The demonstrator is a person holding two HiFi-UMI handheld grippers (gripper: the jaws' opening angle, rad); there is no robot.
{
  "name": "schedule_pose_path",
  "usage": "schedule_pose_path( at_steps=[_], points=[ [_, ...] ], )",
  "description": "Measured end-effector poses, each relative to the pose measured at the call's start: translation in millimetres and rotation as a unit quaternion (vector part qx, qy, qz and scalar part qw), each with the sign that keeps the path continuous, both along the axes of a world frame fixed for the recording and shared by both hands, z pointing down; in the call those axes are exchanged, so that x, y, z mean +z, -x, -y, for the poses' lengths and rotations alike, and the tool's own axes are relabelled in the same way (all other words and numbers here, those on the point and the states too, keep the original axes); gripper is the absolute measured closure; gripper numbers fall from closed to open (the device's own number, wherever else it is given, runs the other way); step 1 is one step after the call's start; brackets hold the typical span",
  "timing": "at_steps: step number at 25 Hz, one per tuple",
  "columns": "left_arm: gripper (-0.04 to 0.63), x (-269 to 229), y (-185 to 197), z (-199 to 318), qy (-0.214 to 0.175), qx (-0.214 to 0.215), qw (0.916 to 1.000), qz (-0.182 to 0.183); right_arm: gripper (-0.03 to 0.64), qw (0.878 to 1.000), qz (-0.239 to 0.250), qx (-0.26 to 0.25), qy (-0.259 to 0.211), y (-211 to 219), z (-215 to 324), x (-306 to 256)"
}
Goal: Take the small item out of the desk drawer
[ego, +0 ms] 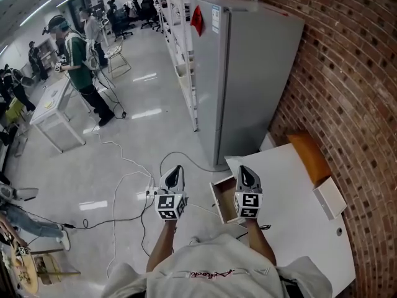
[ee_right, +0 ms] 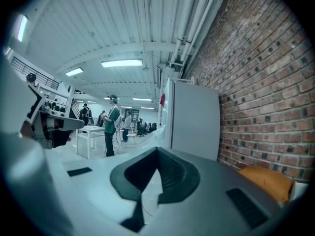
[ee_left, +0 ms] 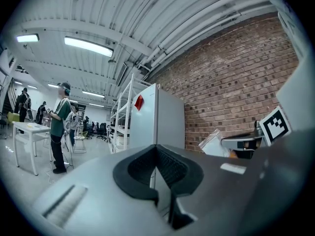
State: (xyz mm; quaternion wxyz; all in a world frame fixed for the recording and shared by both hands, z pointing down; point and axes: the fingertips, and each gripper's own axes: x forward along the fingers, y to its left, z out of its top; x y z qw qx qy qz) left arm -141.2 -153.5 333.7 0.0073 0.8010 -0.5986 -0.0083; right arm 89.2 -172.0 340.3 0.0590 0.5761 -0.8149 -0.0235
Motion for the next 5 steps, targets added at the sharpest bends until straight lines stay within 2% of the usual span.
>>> schedule_pose_path(
  at_steps=[5],
  points=[
    [0.586,-1.6,3.7,3.9,0.002,-0.002,1.0,0.0,0.606,1.0,0.002,0.0,-0.001,3.6,6.2,-0.2]
  ],
)
